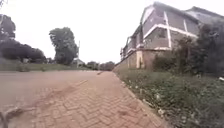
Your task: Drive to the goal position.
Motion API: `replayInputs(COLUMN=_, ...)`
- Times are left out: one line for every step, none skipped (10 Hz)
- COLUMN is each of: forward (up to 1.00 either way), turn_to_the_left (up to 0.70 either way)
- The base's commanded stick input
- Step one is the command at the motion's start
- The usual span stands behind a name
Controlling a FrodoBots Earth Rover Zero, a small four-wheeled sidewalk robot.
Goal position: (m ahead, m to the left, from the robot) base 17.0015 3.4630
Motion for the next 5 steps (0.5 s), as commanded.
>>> replayInputs(forward=0.7, turn_to_the_left=0.0)
replayInputs(forward=0.7, turn_to_the_left=0.0)
replayInputs(forward=0.7, turn_to_the_left=0.0)
replayInputs(forward=0.7, turn_to_the_left=0.0)
replayInputs(forward=0.7, turn_to_the_left=0.0)
